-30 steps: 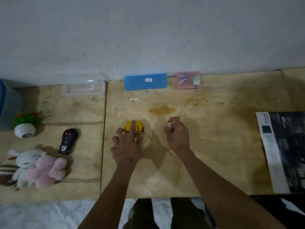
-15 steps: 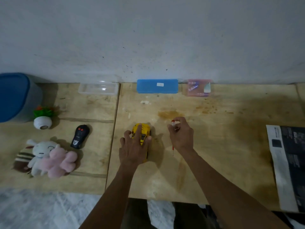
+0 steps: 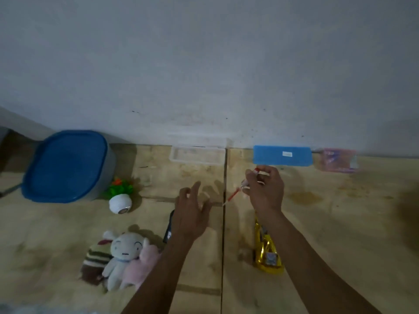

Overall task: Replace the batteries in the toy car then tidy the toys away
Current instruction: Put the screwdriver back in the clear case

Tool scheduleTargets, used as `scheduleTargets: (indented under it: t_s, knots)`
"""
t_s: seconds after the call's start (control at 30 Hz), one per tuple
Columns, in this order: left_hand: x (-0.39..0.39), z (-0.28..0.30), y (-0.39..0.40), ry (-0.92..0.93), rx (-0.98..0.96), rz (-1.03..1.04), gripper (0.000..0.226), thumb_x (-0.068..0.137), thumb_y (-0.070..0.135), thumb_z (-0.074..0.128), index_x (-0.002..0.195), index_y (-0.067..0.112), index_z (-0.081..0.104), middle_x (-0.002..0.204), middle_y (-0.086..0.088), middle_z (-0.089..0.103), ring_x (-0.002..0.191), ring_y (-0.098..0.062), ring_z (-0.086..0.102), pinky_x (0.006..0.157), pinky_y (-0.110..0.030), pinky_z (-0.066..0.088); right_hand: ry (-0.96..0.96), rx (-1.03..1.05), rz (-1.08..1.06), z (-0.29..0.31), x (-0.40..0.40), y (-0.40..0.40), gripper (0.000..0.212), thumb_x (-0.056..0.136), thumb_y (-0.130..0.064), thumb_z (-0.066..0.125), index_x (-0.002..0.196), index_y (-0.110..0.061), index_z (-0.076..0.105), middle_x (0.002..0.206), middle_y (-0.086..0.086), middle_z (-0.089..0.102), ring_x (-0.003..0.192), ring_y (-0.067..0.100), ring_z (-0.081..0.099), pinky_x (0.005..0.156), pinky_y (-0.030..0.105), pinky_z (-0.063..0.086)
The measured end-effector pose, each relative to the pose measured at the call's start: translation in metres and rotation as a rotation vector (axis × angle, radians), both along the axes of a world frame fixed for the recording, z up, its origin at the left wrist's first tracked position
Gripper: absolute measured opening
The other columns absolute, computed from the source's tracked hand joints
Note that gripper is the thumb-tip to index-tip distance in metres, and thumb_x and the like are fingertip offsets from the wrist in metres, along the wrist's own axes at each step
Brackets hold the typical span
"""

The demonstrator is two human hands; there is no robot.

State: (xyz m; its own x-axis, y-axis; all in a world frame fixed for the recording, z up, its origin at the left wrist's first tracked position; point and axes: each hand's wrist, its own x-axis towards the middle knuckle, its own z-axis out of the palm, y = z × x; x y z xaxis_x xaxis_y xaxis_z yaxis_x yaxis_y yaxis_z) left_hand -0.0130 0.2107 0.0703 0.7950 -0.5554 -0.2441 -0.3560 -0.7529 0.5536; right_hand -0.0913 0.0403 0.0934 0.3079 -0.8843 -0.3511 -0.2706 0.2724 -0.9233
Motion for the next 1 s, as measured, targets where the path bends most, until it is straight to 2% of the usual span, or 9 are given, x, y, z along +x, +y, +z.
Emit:
scheduleTargets:
  t_s: [0.3, 0.47, 0.57, 0.67, 0.73, 0.8, 0.87, 0.93, 1.0]
  knots:
    - [0.144, -0.012, 0.003, -0.093, -0.012, -0.004, 0.066, 0.096, 0.031, 0.064, 0.153, 0.015, 0.035, 0.144, -0.02, 0.045, 0.129, -0.041, 0.044, 0.097, -0.053, 0.047, -0.189, 0.153, -0.301, -0.018, 0.1, 0.028, 0.025, 0.08, -0.01, 0.081, 0.089, -0.017, 0.058, 0.085, 0.012, 0.073, 0.079, 0.026, 0.073, 0.068, 0.034, 0.059]
    - [0.171, -0.037, -0.01, -0.055, 0.049, 0.026, 0.075, 0.095, 0.047, 0.061, 0.155, 0.016, 0.03, 0.144, -0.019, 0.047, 0.13, -0.038, 0.045, 0.095, -0.051, 0.049, -0.022, 0.077, -0.222, -0.053, 0.129, 0.022, 0.027, 0.071, -0.019, 0.088, 0.078, -0.023, 0.062, 0.078, 0.007, 0.074, 0.076, 0.03, 0.075, 0.077, 0.05, 0.061]
    - [0.177, -0.049, -0.016, -0.045, 0.059, 0.02, 0.071, 0.093, 0.046, 0.065, 0.152, 0.018, 0.034, 0.139, -0.017, 0.052, 0.125, -0.037, 0.049, 0.088, -0.049, 0.052, 0.094, -0.039, -0.118, -0.068, 0.136, 0.019, 0.026, 0.064, -0.034, 0.087, 0.073, -0.026, 0.064, 0.075, 0.003, 0.074, 0.074, 0.025, 0.074, 0.077, 0.05, 0.06]
    - [0.181, -0.058, -0.019, -0.066, 0.043, 0.0, 0.06, 0.094, 0.043, 0.064, 0.144, 0.016, 0.045, 0.13, -0.017, 0.057, 0.118, -0.037, 0.053, 0.084, -0.047, 0.053, 0.239, -0.23, 0.043, -0.074, 0.144, 0.013, 0.019, 0.071, -0.028, 0.085, 0.074, -0.021, 0.067, 0.072, -0.001, 0.071, 0.075, 0.023, 0.071, 0.086, 0.05, 0.054]
    - [0.182, -0.062, -0.018, -0.078, 0.023, -0.022, 0.059, 0.095, 0.043, 0.064, 0.143, 0.013, 0.05, 0.124, -0.018, 0.06, 0.112, -0.038, 0.057, 0.081, -0.046, 0.055, 0.359, -0.327, 0.17, -0.075, 0.148, 0.007, 0.017, 0.077, -0.024, 0.082, 0.082, -0.011, 0.072, 0.078, 0.004, 0.072, 0.082, 0.025, 0.07, 0.094, 0.033, 0.045]
    - [0.182, -0.066, -0.017, -0.096, -0.002, -0.054, 0.057, 0.094, 0.041, 0.065, 0.139, 0.008, 0.054, 0.116, -0.02, 0.063, 0.102, -0.041, 0.061, 0.076, -0.047, 0.056, 0.43, -0.342, 0.25, -0.072, 0.15, 0.003, 0.021, 0.082, -0.023, 0.079, 0.092, -0.006, 0.075, 0.091, 0.01, 0.074, 0.09, 0.026, 0.069, 0.077, 0.002, 0.031]
    - [0.183, -0.069, -0.017, -0.106, -0.012, -0.068, 0.055, 0.094, 0.039, 0.066, 0.136, 0.005, 0.056, 0.11, -0.022, 0.064, 0.096, -0.043, 0.062, 0.072, -0.047, 0.056, 0.451, -0.347, 0.282, -0.068, 0.151, 0.002, 0.022, 0.085, -0.021, 0.077, 0.099, -0.004, 0.075, 0.099, 0.012, 0.074, 0.093, 0.025, 0.069, 0.07, -0.008, 0.024]
    - [0.183, -0.07, -0.017, -0.106, -0.021, -0.064, 0.055, 0.093, 0.037, 0.067, 0.136, 0.004, 0.056, 0.109, -0.023, 0.064, 0.096, -0.044, 0.061, 0.072, -0.047, 0.055, 0.449, -0.371, 0.272, -0.064, 0.15, 0.004, 0.018, 0.085, -0.018, 0.077, 0.095, -0.003, 0.073, 0.096, 0.012, 0.073, 0.087, 0.024, 0.068, 0.07, 0.001, 0.034]
    - [0.181, -0.069, -0.017, -0.109, -0.029, -0.049, 0.056, 0.093, 0.036, 0.068, 0.138, 0.005, 0.055, 0.114, -0.023, 0.064, 0.101, -0.043, 0.06, 0.075, -0.047, 0.054, 0.393, -0.459, 0.192, -0.058, 0.144, 0.009, 0.016, 0.082, -0.016, 0.079, 0.086, -0.008, 0.066, 0.086, 0.009, 0.068, 0.078, 0.022, 0.064, 0.073, 0.025, 0.051]
